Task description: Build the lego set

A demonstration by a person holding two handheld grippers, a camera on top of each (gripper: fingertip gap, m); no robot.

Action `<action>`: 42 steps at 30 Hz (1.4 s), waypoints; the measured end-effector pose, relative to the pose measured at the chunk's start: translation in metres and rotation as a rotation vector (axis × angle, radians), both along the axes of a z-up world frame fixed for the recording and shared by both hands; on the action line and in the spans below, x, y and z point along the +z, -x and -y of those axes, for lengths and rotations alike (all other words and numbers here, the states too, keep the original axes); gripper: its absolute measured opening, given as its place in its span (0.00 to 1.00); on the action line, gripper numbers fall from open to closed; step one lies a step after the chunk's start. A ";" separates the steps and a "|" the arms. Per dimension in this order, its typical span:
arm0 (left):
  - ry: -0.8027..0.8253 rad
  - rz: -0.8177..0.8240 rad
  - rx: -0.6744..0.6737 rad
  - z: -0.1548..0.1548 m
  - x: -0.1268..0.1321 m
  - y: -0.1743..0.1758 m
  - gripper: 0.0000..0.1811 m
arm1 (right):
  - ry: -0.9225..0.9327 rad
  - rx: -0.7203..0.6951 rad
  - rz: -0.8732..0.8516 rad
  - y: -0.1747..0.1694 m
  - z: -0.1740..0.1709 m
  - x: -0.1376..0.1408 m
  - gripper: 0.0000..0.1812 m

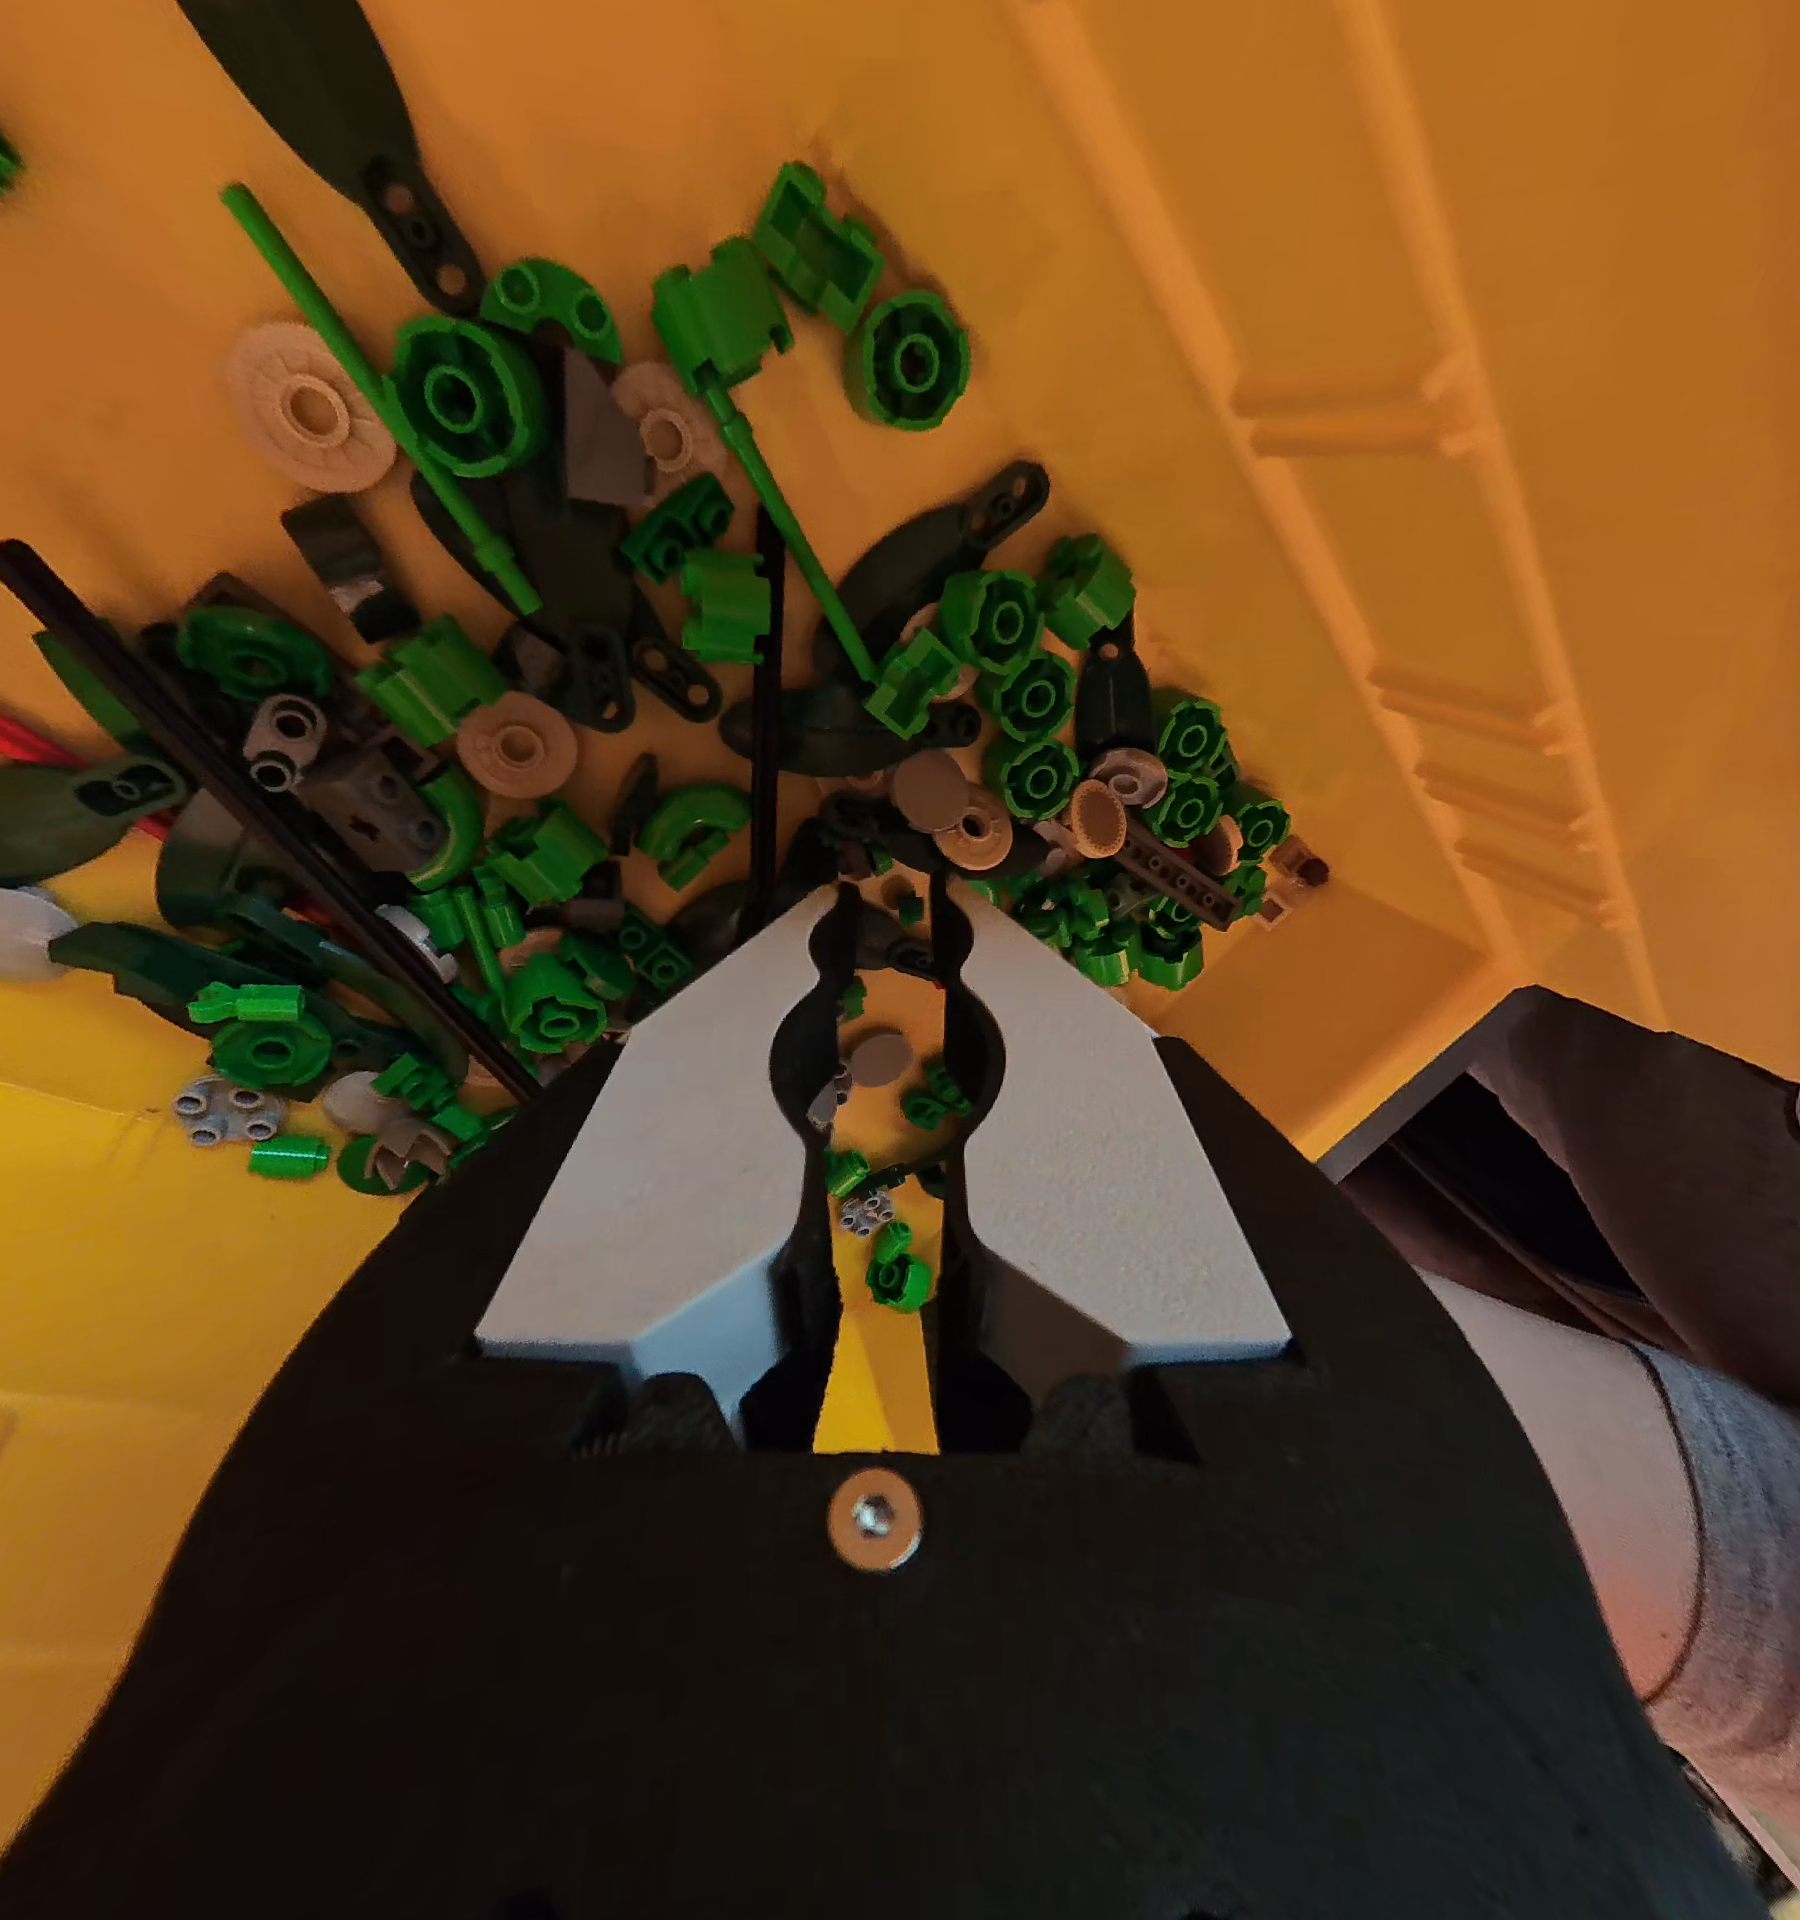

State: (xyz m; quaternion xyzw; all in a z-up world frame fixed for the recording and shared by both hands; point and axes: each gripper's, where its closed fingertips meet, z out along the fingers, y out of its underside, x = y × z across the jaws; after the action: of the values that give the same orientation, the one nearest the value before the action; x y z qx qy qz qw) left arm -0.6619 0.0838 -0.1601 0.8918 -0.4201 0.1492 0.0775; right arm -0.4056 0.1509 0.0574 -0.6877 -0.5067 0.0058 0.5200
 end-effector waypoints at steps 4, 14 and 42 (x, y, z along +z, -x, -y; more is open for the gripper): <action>-0.001 -0.028 0.000 -0.002 -0.004 0.004 0.06 | -0.002 0.000 0.009 0.000 0.000 -0.001 0.17; -0.019 -0.002 -0.011 -0.007 -0.004 0.002 0.03 | 0.003 -0.005 0.035 -0.001 -0.001 -0.006 0.17; -0.038 -0.010 -0.031 -0.009 -0.005 0.003 0.03 | 0.002 -0.008 0.092 -0.003 -0.003 -0.013 0.17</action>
State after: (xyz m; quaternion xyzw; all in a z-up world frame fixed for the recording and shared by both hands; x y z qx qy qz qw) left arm -0.6648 0.0930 -0.1652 0.8873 -0.4361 0.1354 0.0651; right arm -0.4028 0.1537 0.0440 -0.6898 -0.5273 -0.0274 0.4953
